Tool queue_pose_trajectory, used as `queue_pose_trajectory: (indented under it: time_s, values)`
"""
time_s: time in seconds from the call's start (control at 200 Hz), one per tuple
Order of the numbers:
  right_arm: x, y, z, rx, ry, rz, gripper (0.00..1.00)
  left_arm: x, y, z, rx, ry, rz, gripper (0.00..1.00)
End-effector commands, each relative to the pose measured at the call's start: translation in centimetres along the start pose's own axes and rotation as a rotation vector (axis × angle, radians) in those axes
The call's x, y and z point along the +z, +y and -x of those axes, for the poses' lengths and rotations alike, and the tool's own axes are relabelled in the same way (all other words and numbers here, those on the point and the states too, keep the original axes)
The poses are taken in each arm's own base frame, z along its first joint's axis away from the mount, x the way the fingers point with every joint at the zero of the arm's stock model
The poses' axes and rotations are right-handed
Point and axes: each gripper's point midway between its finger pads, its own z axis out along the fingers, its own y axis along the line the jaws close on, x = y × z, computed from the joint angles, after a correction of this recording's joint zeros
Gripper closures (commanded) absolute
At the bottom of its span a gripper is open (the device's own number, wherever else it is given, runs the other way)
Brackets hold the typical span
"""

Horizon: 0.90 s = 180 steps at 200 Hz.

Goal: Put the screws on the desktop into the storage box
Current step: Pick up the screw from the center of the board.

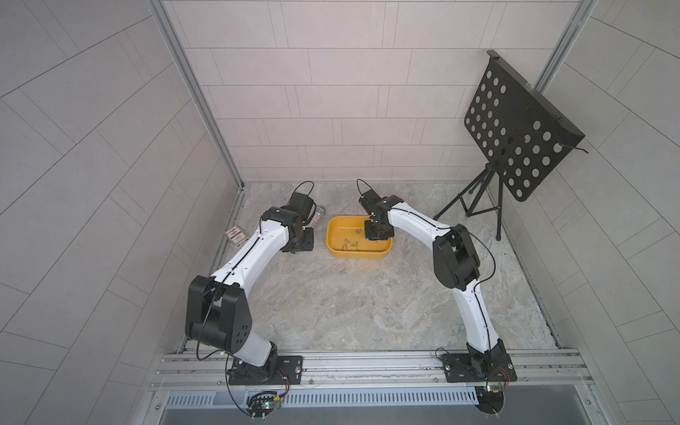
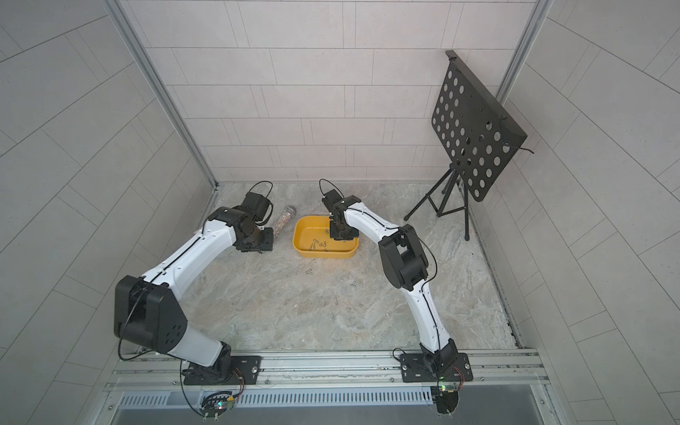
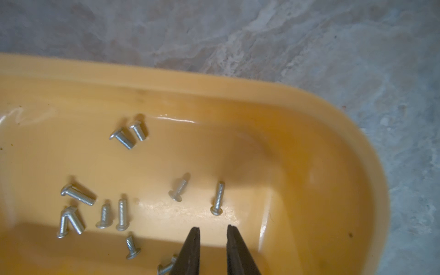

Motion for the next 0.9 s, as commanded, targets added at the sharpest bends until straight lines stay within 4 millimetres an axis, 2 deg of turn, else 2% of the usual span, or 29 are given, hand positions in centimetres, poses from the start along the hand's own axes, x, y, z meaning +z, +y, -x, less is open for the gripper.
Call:
queue_pose_trajectory:
  time_s: [0.0, 0.075, 0.195, 0.205, 0.21, 0.255, 0.35, 0.63, 0.895]
  values:
    - [-1.2, 0.1, 0.3, -0.022, -0.022, 0.003, 0.7, 0.6, 0.4, -0.5, 0.004, 0.023, 0.014, 0.49]
    - [-2.6, 0.2, 0.7, -0.024, -0.067, 0.022, 0.7, 0.6, 0.4, -0.4, 0.003, 0.02, 0.014, 0.49]
    - [-6.1, 0.2, 1.5, -0.006, -0.21, 0.096, 0.7, 0.6, 0.4, -0.4, 0.003, 0.018, 0.016, 0.49]
    - [-6.8, 0.4, 2.1, 0.001, -0.241, 0.114, 0.7, 0.6, 0.4, -0.4, 0.003, 0.019, 0.016, 0.49]
    - [-6.6, 0.1, 1.6, 0.0, -0.231, 0.106, 0.7, 0.6, 0.4, -0.4, 0.002, 0.019, 0.016, 0.49]
    - [-8.3, -0.1, 2.0, 0.018, -0.295, 0.13, 0.7, 0.6, 0.4, -0.4, 0.003, 0.018, 0.016, 0.49]
    - [-10.2, -1.5, 1.2, 0.064, -0.386, 0.153, 0.7, 0.7, 0.4, -0.4, 0.002, 0.017, 0.013, 0.49]
    - [-11.6, -5.6, -4.0, 0.145, -0.448, 0.172, 0.69, 1.1, 0.1, -0.5, 0.004, 0.025, 0.002, 0.49]
    - [-10.2, -8.5, -10.2, 0.169, -0.314, 0.144, 0.68, 0.9, 0.2, -0.5, 0.003, 0.019, 0.006, 0.49]
